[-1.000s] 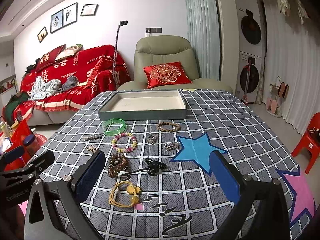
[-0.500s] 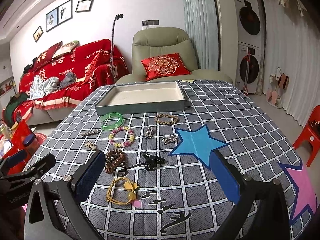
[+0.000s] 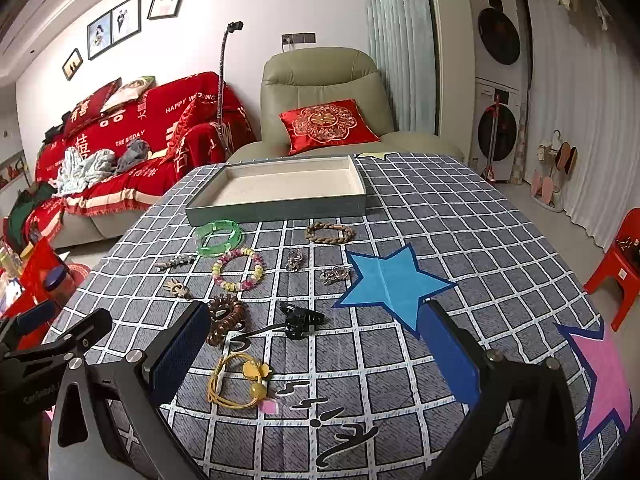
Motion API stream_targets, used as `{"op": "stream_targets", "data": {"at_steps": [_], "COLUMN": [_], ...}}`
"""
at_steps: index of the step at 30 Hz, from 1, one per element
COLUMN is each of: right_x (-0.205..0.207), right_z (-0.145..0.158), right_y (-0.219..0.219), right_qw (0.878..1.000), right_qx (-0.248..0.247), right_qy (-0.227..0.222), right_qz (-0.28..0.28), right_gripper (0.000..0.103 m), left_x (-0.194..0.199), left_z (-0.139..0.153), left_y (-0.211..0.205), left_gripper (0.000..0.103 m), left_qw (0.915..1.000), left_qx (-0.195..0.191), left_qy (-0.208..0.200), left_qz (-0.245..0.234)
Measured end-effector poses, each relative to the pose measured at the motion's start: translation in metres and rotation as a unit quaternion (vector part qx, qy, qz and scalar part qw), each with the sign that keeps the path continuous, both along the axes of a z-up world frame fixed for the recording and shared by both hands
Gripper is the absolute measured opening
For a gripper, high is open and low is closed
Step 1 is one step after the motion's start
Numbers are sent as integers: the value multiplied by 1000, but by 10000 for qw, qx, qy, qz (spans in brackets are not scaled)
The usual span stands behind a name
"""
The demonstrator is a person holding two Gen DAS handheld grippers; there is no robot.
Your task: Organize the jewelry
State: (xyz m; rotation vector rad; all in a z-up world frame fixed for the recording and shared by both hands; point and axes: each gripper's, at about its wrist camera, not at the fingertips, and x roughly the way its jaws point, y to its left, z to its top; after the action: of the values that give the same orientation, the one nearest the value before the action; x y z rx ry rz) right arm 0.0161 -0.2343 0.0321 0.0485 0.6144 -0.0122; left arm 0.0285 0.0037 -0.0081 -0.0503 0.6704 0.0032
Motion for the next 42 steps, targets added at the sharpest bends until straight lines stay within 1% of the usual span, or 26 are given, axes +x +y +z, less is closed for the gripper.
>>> {"op": "stream_targets", "data": {"at_steps": [17,23,27,30,33,35,39,41,42], "right_x": [1,2,8,16,24,31,43,50,53], "right_z": [-2,-8,-12,-16,-20,-23,-28,-32,-34], "right_y": [0,-5,-11,-16,-21,-25,-30,-29,-28], "right_qw": [10000,9998,9992,9982,9968,9951,9913,9891,9882], "right_qx": [-17,-3,69,25,56,171,448,558,579], "right_qy": [55,188,381,584,775,946,1201,1335,1384], "right_qz": [-25,-78,-118,-160,-181,-220,-298,-290,-292], "right_gripper": [103,103,103,103,103,103,103,103,103], "left_x": [4,10,15,23,37,47,69,81,88], "left_z": [-6,-14,-16,-19,-21,-23,-27,-30,-33], "left_y": [3,9,10,10,14,14,12,12,12], "left_gripper": [103,103,103,103,103,103,103,103,103], "left_qw": [9999,9996,9994,9987,9967,9949,9918,9885,9857], "left_qx": [5,-23,73,26,-180,-303,-323,-510,-650], "left_qy": [105,268,330,518,789,960,1228,1399,1529], "left_qz": [40,73,96,-11,-101,-99,158,245,296]}}
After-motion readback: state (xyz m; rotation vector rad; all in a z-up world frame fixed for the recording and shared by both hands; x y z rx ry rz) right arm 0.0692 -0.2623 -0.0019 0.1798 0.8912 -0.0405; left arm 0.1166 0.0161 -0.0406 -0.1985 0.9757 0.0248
